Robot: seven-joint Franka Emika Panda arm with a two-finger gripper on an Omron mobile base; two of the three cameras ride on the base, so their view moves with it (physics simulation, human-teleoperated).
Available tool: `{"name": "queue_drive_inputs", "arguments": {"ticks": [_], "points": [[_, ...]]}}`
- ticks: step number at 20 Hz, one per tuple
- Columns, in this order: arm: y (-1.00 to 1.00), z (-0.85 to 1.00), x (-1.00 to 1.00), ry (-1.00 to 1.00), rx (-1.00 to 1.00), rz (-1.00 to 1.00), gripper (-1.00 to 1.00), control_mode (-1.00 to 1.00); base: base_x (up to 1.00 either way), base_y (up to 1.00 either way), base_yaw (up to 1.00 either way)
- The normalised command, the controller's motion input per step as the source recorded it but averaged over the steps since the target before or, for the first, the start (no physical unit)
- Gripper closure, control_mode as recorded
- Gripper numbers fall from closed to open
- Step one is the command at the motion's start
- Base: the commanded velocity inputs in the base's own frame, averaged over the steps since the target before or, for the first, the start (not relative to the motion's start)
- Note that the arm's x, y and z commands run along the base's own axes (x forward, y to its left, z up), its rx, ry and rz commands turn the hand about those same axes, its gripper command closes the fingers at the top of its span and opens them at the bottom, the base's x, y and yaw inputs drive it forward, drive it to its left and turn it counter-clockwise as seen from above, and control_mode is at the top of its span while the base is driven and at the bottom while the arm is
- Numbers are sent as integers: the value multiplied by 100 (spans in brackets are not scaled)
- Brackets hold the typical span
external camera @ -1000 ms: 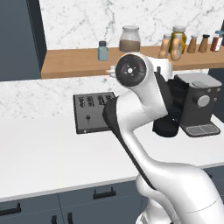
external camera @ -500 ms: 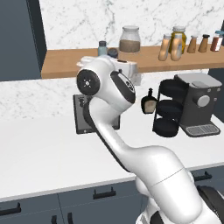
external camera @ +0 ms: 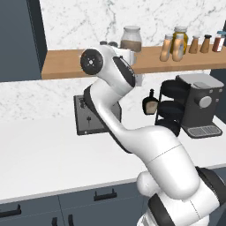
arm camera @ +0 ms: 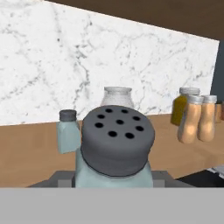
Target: Put the shaker and condiment bottle from the counter next to their counterparts in the cabinet.
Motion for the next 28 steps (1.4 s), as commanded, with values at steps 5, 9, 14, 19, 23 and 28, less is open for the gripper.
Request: {"name": "queue_drive_inputs", "arguments": {"ticks": [5, 9, 14, 19, 23, 28], "points": [[4, 21, 15, 12, -3, 0, 100, -100, 0, 0, 0], [-2, -25, 0, -7, 4, 0, 100, -100, 0, 0, 0], [-1, -37, 16, -14, 16, -2, 100, -100, 0, 0, 0], [0, -2, 17, -3, 9, -2, 100, -100, 0, 0, 0], [0, -1, 11, 7, 0, 0, 100, -100, 0, 0, 0], [0, -2, 18, 17, 0, 0, 100, -100, 0, 0, 0]]}}
